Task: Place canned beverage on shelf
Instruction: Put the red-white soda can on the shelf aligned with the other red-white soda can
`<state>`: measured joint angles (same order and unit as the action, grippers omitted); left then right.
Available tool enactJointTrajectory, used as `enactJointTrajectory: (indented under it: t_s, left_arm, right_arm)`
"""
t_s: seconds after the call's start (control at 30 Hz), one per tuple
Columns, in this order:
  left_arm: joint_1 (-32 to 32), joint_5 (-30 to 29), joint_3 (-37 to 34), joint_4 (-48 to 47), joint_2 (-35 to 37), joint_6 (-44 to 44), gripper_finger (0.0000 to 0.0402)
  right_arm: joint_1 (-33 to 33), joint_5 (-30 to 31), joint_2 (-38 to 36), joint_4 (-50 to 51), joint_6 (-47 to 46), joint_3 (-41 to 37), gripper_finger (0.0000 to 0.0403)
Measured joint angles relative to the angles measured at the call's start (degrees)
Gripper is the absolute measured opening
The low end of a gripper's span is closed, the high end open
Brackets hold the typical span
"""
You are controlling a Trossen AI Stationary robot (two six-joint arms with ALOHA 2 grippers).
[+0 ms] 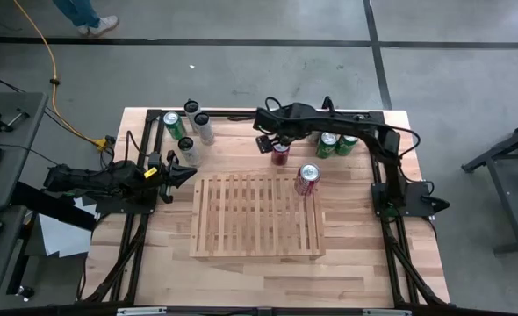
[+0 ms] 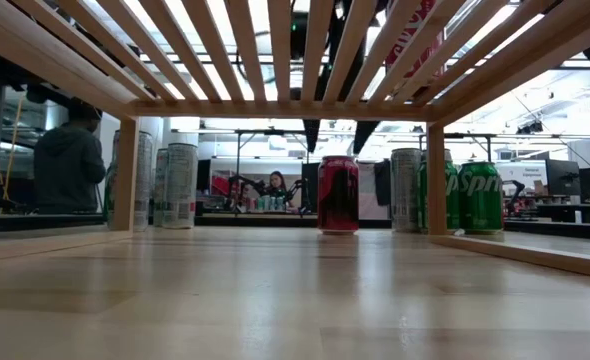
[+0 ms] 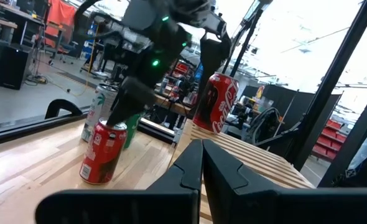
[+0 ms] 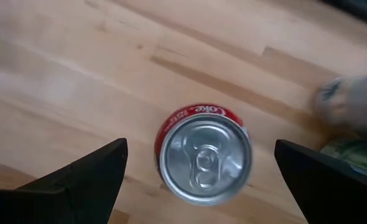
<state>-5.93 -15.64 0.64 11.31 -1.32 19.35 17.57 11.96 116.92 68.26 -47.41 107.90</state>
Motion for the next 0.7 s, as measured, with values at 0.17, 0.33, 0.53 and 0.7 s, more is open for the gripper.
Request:
enactJointTrajectory:
  t_s: [0.17, 0.33, 0.53, 0.7]
  left_arm:
    - [0.0, 0.0, 0.0, 0.0, 0.0, 0.0, 0.0003]
    - [0.0, 0.0, 0.0, 0.0, 0.0, 0.0, 0.0003]
    - [0.0, 0.0, 0.0, 0.0, 0.0, 0.0, 0.0003]
    - [0.0, 0.0, 0.0, 0.0, 0.0, 0.0, 0.0003]
  right_arm:
    - [0.8, -1.7, 1.1, -0.1, 0.3, 0.0, 0.0391]
    - [0.8, -1.7, 1.1, 0.3, -0.1, 0.0, 0.0391]
    - [0.3, -2.0, 1.3, 2.1, -2.0, 0.0, 0.0391]
    - [0.5, -4.0, 2.1, 0.9, -1.1, 0.0, 0.0391]
